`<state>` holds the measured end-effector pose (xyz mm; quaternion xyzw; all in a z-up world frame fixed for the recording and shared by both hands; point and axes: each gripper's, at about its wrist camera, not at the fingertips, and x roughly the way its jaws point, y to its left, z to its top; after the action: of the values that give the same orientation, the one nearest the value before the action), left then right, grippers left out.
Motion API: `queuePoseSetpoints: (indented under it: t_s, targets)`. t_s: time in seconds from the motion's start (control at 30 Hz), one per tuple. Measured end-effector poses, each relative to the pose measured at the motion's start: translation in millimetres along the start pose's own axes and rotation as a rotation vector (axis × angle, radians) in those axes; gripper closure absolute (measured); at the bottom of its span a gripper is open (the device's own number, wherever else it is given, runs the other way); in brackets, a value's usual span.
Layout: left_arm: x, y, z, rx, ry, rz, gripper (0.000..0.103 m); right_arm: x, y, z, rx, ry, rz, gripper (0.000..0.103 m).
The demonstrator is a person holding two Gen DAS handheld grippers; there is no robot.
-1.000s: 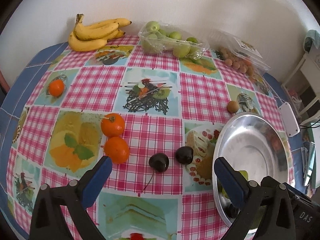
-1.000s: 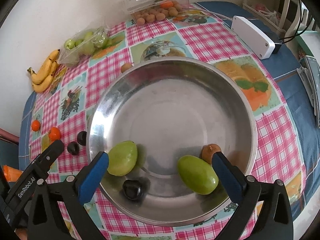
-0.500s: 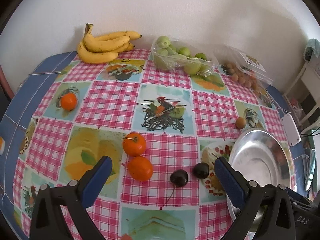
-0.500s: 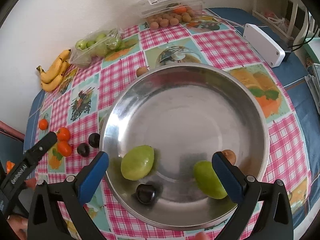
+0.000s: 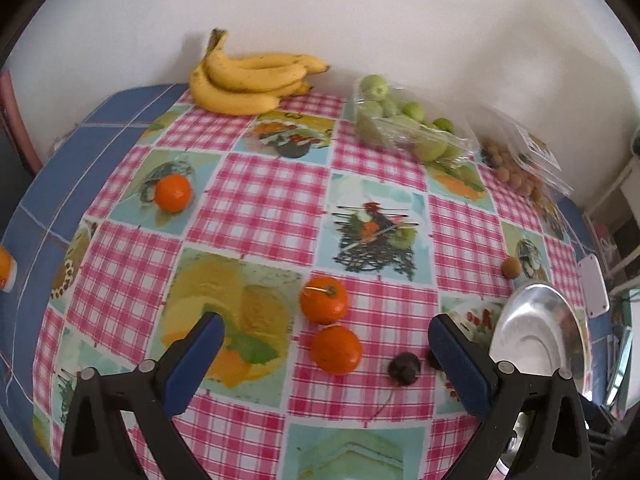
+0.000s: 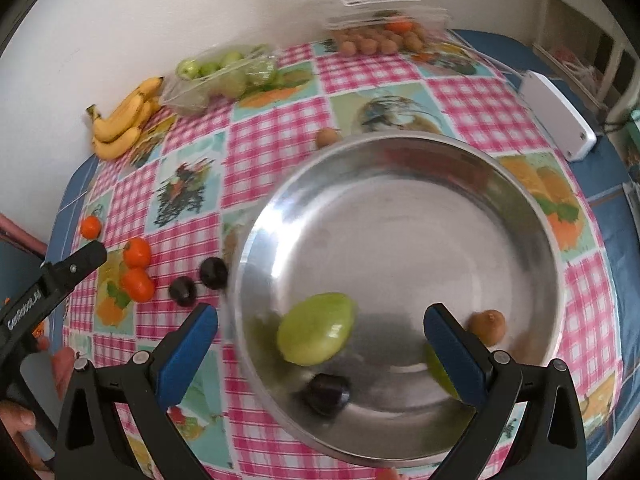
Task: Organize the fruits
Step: 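Close the left tool on an orange while the right tool grips a black plum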
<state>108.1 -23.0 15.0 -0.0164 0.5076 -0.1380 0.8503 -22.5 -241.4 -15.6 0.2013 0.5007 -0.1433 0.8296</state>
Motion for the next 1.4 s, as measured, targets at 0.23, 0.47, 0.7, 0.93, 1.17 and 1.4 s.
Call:
queuePoseSetpoints:
  t_s: [0.23, 0.47, 0.7, 0.93, 1.17, 1.4]
  targets:
    - [3, 27, 6, -0.042, 0.023, 0.026, 0.0, 6, 40, 6, -0.056, 0.011, 0.073, 0.0]
    - [8, 38, 10, -0.062, 0.05, 0.018, 0.0, 17, 66, 17, -0.073, 0.033, 0.122, 0.0]
    - [14, 42, 14, -0.086, 0.073, -0.013, 0.0, 24, 78, 27, -0.086, 0.044, 0.153, 0.0]
    - [22, 42, 15, -0.106, 0.11, -0.064, 0.0, 32, 82, 33, -0.102, 0.071, 0.157, 0.0]
    - [28, 41, 13, -0.1, 0.14, -0.067, 0.0, 37, 88, 31, -0.144, 0.076, 0.145, 0.019]
    - [32, 37, 10, -0.096, 0.158, -0.101, 0.003, 48, 94, 31, -0.188, 0.101, 0.091, 0.043]
